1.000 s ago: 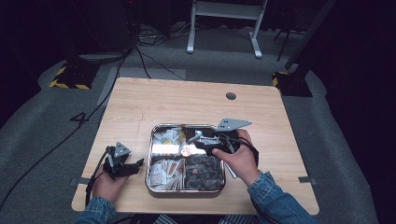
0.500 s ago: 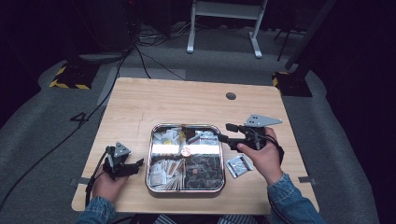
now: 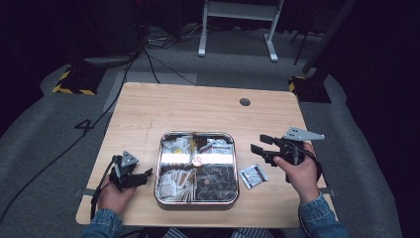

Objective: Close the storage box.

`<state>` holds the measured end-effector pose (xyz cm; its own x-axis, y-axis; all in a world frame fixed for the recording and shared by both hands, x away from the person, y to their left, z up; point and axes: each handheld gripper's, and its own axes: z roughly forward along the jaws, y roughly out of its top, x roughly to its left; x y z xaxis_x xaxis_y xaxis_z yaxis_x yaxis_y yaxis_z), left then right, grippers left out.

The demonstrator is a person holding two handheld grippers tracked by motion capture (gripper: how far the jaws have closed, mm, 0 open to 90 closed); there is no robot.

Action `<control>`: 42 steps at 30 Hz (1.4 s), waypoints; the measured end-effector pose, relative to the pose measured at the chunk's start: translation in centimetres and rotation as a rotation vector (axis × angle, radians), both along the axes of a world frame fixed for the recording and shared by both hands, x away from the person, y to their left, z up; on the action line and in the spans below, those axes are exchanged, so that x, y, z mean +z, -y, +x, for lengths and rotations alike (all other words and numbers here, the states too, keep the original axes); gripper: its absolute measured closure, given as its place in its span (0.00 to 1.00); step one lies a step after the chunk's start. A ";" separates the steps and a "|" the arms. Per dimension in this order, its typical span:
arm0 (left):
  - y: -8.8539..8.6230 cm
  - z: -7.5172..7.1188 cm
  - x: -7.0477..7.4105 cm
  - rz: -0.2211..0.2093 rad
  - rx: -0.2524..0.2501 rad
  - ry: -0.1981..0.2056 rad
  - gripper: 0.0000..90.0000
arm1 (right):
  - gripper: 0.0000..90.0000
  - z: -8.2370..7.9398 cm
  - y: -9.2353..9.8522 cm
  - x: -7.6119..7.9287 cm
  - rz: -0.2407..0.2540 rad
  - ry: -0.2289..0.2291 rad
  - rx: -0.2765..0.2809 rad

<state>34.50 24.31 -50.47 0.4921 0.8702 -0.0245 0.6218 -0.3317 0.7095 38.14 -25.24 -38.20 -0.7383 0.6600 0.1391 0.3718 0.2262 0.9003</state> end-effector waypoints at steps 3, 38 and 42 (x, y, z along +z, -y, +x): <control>0.0 0.0 0.0 0.000 0.000 0.000 0.33 | 0.45 -0.1 1.1 -0.8 -0.018 -0.008 -0.024; -0.1 0.1 0.0 -0.002 -0.002 -0.004 0.33 | 0.41 1.4 9.2 -7.0 -0.211 -0.102 -0.249; -0.1 0.1 0.0 -0.003 -0.002 -0.004 0.33 | 0.41 1.9 9.8 -8.5 -0.217 -0.111 -0.265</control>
